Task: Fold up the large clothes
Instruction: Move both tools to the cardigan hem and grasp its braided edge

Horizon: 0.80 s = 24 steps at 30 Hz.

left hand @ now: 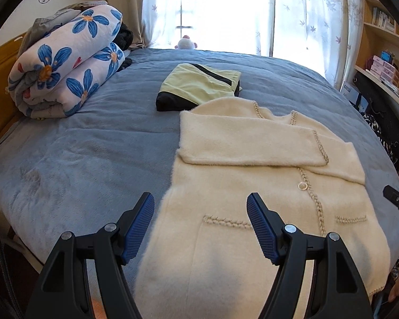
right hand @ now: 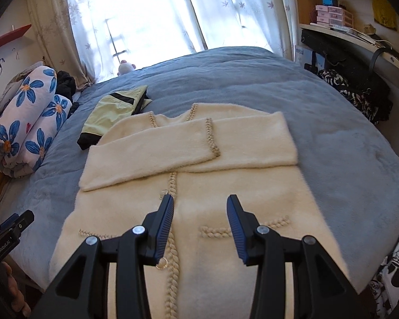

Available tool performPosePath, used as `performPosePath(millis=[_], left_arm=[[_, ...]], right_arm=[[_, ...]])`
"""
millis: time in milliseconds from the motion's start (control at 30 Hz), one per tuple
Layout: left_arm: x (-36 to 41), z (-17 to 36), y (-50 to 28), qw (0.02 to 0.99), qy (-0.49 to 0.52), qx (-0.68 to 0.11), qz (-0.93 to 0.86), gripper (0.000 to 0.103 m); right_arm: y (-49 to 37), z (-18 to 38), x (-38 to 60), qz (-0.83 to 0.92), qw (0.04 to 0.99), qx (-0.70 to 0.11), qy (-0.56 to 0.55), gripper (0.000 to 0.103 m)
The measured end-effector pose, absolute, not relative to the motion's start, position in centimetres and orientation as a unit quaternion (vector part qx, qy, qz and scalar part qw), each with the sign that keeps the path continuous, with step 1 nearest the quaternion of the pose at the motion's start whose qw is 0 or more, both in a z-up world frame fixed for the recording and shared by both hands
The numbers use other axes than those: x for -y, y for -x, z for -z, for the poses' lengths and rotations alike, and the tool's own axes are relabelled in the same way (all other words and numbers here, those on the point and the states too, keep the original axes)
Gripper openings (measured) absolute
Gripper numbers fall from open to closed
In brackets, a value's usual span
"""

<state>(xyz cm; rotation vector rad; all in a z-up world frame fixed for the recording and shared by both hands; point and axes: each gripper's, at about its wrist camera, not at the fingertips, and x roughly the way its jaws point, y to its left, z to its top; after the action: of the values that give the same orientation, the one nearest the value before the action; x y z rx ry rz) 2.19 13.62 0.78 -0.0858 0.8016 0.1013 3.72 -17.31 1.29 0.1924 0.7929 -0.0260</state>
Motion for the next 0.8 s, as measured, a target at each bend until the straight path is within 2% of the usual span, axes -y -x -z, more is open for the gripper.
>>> performPosePath(millis=[267, 433, 600, 800], left_arm=[[-14.7, 1.8, 0.5, 0.910, 0.032, -0.412, -0.029, 0.074], [-16.3, 5.4, 1.0, 0.887, 0.051, -0.459, -0.009, 0.074], [-18.7, 8.9, 0.7, 0.851, 0.088, -0.517, 0.022, 0.074], [-20.5, 11.1, 1.9, 0.839, 0.113, -0.530, 0.040, 0.074]], right_arm=[[-0.8, -1.0, 20.3, 0.009, 0.917, -0.384, -0.112, 0.042], [0.8, 0.1, 23.3, 0.027, 0.910, -0.395, -0.122, 0.042], [2.2, 2.6, 26.6, 0.046, 0.897, -0.425, -0.113, 0.042], [4.1, 7.0, 32.4, 0.073, 0.858, -0.477, -0.178, 0.043]])
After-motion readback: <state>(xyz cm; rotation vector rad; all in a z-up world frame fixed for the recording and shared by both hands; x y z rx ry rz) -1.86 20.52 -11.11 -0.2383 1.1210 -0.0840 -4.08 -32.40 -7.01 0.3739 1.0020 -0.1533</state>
